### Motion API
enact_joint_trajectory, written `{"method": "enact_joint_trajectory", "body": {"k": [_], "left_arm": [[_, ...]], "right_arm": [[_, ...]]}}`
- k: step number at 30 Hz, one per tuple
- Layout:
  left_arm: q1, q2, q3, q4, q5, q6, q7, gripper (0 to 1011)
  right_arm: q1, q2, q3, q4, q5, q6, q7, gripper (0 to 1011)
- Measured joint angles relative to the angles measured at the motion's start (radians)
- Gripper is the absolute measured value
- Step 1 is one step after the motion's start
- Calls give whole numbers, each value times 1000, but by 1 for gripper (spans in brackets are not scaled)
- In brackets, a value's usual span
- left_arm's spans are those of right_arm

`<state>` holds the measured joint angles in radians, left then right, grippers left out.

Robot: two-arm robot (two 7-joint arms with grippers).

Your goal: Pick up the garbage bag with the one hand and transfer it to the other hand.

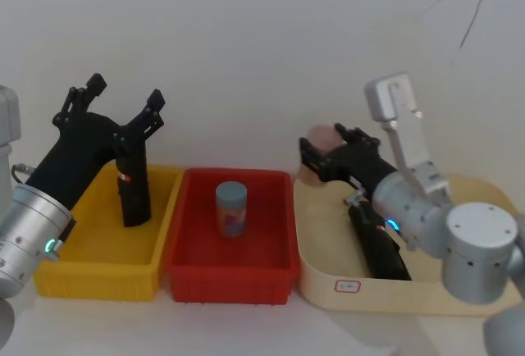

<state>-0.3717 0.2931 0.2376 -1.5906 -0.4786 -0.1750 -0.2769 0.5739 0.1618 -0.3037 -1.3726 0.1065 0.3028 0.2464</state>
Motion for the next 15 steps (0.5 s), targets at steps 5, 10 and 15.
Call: {"method": "enact_joint_trajectory", "body": {"k": [5, 10, 15], "left_arm": [[0, 0, 0, 0, 0, 0, 0, 1001], [0, 0, 0, 0, 0, 0, 0, 1001], [0, 0, 0, 0, 0, 0, 0, 1001]], "right_arm": [[-39, 23, 27, -32, 4, 22, -7, 669], [-81, 45, 35, -58, 5, 46, 2, 669], [-114, 59, 25, -71, 4, 62, 21, 670]]}}
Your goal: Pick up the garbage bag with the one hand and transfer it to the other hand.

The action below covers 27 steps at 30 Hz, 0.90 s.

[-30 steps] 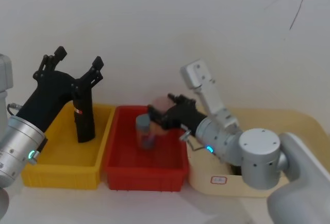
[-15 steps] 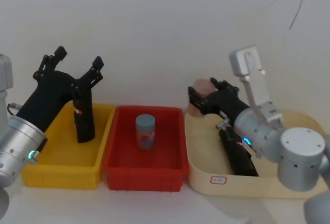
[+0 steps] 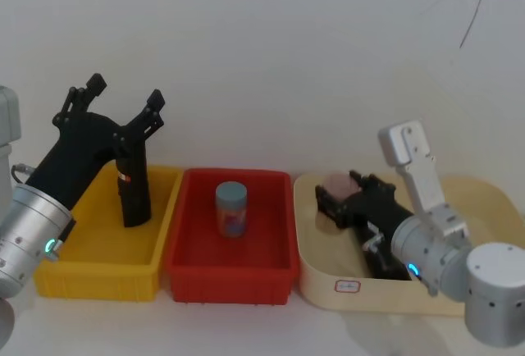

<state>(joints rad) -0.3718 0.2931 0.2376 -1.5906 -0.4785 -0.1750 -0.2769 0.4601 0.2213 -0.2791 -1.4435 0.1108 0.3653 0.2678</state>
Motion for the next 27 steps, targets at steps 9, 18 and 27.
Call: {"method": "enact_joint_trajectory", "body": {"k": [9, 18, 27], "left_arm": [[0, 0, 0, 0, 0, 0, 0, 1001], [0, 0, 0, 0, 0, 0, 0, 1001], [0, 0, 0, 0, 0, 0, 0, 1001]], "right_arm": [[-31, 8, -21, -4, -5, 10, 20, 848], [-47, 5, -19, -13, -4, -33, 17, 1000], [-74, -2, 10, -64, 23, -84, 2, 1000]]}}
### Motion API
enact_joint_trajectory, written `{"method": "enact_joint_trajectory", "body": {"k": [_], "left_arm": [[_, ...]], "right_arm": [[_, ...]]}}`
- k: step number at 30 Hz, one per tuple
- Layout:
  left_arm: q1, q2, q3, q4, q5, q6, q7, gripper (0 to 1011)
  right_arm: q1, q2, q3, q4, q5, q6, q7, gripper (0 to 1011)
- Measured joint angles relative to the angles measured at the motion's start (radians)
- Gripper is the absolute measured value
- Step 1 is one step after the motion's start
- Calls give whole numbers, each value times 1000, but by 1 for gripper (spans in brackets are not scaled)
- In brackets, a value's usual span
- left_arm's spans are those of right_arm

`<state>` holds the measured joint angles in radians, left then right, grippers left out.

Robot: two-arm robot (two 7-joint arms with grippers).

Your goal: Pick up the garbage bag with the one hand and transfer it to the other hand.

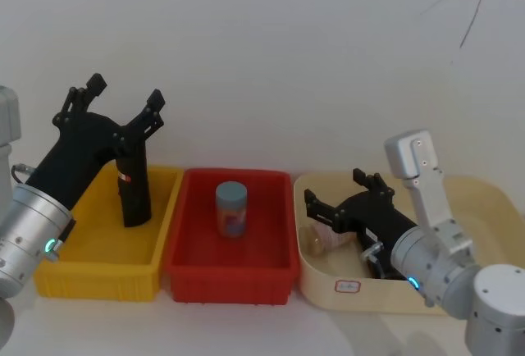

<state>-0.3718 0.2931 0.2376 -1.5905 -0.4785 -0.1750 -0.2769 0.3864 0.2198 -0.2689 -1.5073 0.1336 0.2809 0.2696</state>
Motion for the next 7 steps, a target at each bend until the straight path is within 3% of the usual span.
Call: {"method": "enact_joint_trajectory", "body": {"k": [7], "left_arm": [[0, 0, 0, 0, 0, 0, 0, 1001]], "right_arm": [[-31, 3, 21, -51, 24, -12, -5, 1000]]}}
